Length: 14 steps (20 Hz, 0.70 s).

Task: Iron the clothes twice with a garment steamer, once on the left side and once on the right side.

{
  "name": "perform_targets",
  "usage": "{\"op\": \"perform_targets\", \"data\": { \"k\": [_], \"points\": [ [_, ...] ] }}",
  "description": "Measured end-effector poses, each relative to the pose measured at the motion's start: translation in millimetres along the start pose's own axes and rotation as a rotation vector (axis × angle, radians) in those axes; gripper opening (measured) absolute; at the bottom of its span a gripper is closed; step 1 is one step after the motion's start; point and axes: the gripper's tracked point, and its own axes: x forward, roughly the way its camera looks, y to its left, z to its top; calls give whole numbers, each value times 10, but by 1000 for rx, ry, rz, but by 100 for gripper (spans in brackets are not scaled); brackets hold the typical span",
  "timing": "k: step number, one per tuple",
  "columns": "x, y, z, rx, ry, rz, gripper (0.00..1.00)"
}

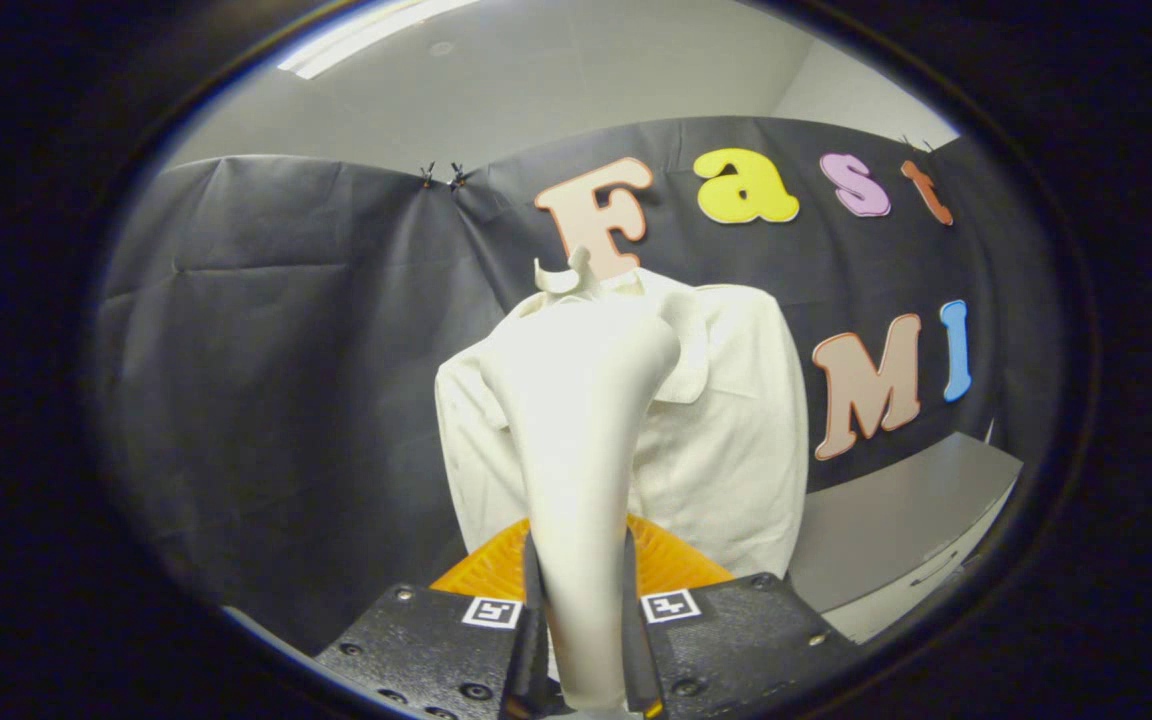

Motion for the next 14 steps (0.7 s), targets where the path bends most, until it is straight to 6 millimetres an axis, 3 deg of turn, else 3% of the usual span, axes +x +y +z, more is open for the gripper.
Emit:
{"op": "perform_targets", "data": {
  "k": [7, 14],
  "points": [
    [598, 312, -264, 40, 32, -28, 29],
    [1003, 377, -645, 51, 81, -114, 29]
  ]
}}
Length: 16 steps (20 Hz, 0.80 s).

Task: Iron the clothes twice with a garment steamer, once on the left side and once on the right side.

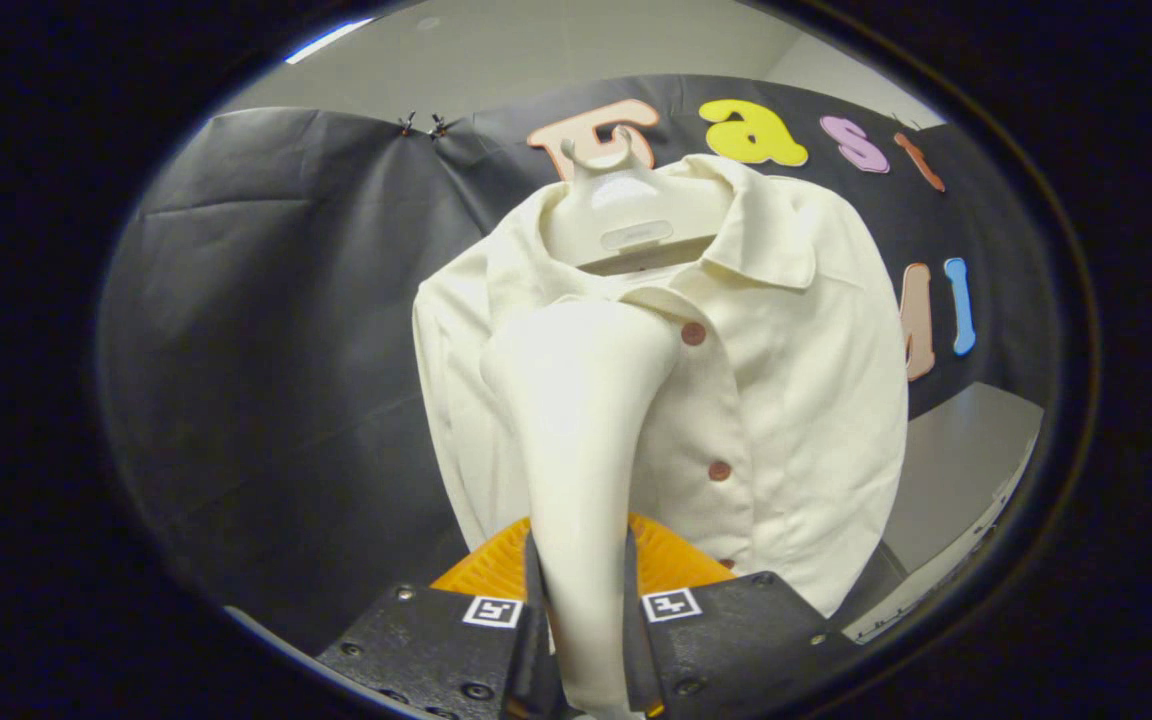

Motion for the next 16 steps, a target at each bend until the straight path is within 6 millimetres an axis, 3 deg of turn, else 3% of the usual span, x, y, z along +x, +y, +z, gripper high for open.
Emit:
{"op": "perform_targets", "data": {
  "k": [9, 16],
  "points": [
    [347, -54, -464, -41, 62, -36, 29],
    [452, -215, -1043, -30, 166, -59, 30]
  ]
}}
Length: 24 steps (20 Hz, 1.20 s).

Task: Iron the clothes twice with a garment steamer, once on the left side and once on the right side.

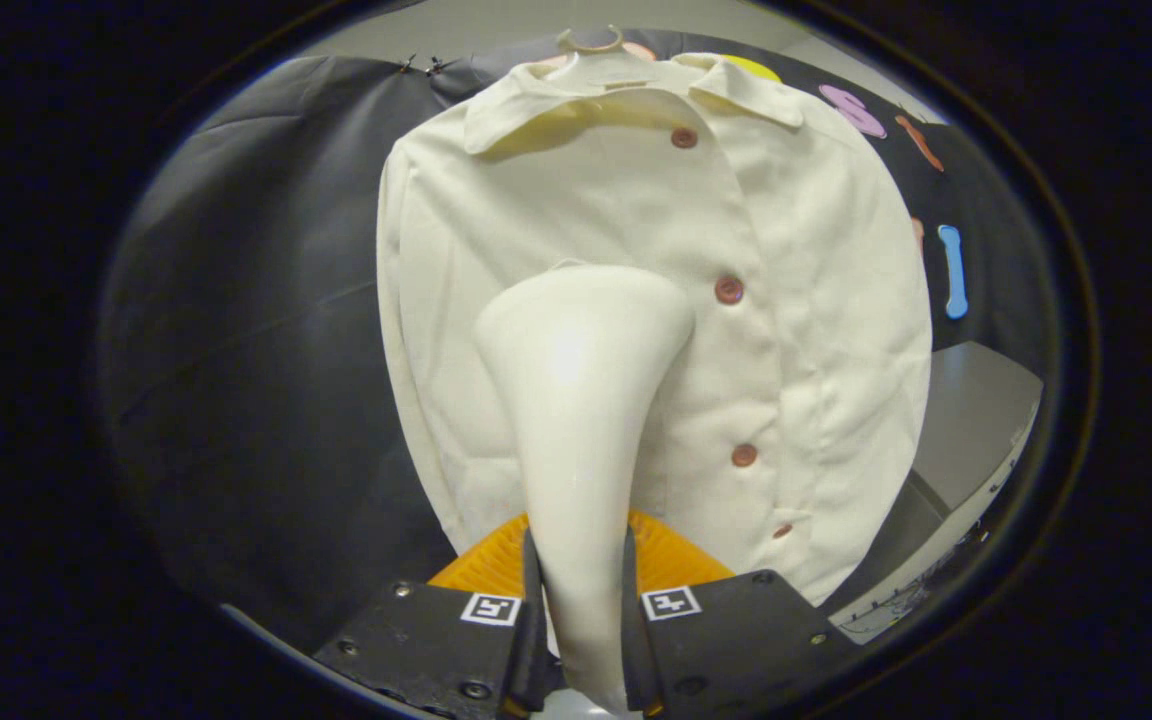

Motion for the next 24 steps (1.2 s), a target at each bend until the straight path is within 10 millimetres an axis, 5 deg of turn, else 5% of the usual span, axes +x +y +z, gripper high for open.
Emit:
{"op": "perform_targets", "data": {
  "k": [16, 24],
  "points": [
    [426, -157, -1580, -65, 265, -50, 32],
    [504, -295, -2173, -46, 404, -55, 32]
  ]
}}
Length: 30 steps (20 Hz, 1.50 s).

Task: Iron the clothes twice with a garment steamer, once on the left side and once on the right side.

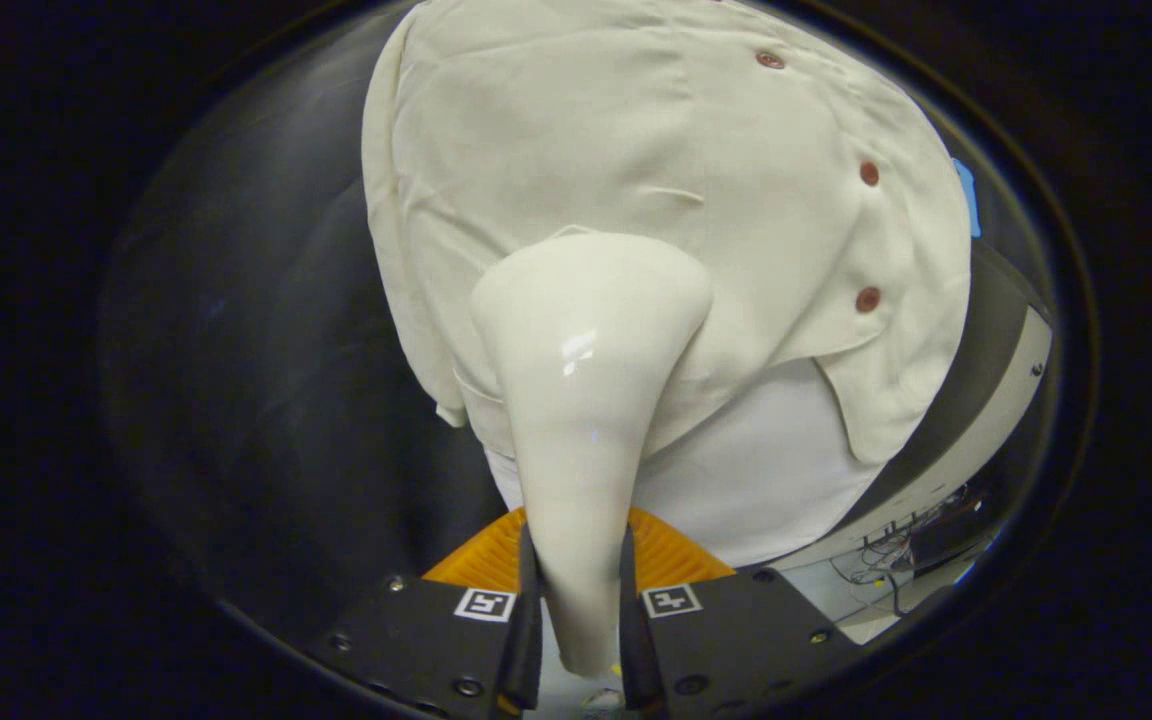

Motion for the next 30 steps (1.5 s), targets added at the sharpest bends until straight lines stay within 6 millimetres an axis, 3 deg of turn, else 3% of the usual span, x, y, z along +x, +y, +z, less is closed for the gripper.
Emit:
{"op": "perform_targets", "data": {
  "k": [7, 11, 16, 20, 30],
  "points": [
    [62, -176, -376, 7, 87, -9, 32],
    [-178, -240, -493, 2, 61, 45, 33],
    [-720, -333, -457, 1, -16, 58, 33],
    [-1253, -489, -276, 16, -74, 47, 33],
    [-2715, -874, 593, 47, -213, 61, 33]
  ]
}}
